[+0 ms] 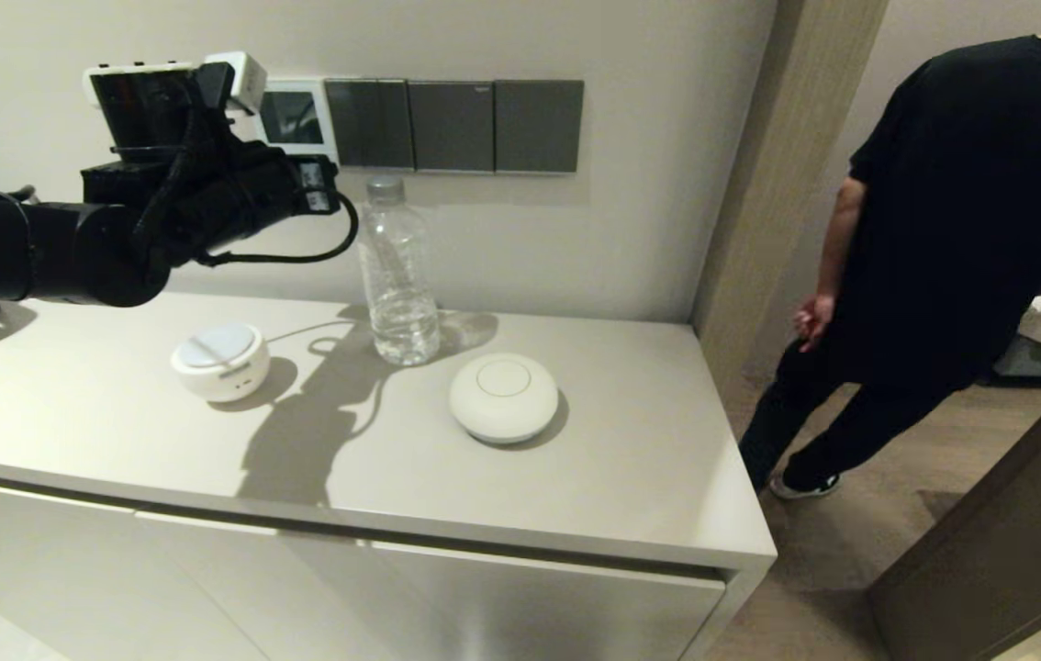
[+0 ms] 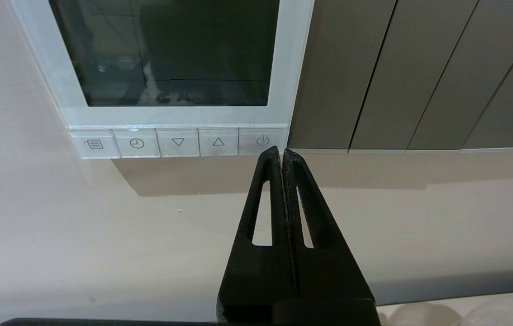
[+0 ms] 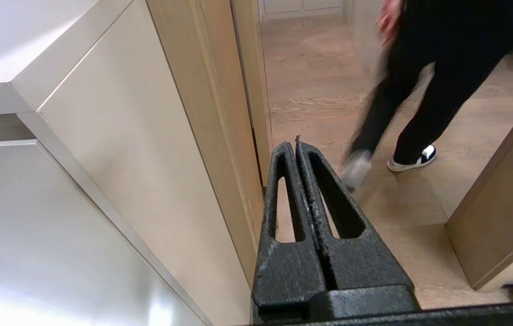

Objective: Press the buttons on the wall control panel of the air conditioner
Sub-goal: Turn on the central air conditioner

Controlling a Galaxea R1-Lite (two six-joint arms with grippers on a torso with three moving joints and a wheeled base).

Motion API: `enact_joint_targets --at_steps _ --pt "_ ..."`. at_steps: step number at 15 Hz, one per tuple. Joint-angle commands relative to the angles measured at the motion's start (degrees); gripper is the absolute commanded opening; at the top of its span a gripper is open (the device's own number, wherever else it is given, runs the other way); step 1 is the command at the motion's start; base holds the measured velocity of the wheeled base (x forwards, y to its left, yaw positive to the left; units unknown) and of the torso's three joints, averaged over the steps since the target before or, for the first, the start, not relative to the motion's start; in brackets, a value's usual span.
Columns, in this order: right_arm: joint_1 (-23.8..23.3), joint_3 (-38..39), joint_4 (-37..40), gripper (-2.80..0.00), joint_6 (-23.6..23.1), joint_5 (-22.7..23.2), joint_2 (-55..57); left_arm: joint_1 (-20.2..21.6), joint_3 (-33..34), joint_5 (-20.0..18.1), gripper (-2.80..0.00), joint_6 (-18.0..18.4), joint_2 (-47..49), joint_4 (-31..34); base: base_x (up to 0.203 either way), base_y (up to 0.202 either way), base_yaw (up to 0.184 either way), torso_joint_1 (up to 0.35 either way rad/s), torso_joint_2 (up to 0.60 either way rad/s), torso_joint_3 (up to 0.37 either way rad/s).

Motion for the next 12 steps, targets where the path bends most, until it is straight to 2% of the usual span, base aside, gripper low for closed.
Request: enact_joint_targets --at_steps 1,12 --pt "0.02 0.18 -0.02 -2.80 0.00 0.01 0.02 0.08 -0.33 -0.03 -2.80 -0.04 0.02 -0.17 0.000 0.000 0.000 0.000 0.00 0.000" --pt "0.02 0.16 -0.02 -2.80 0.00 0.01 0.09 1.22 -2.35 0.88 -2.80 -0.04 2.21 -0.17 0.000 0.000 0.000 0.000 0.00 0.000"
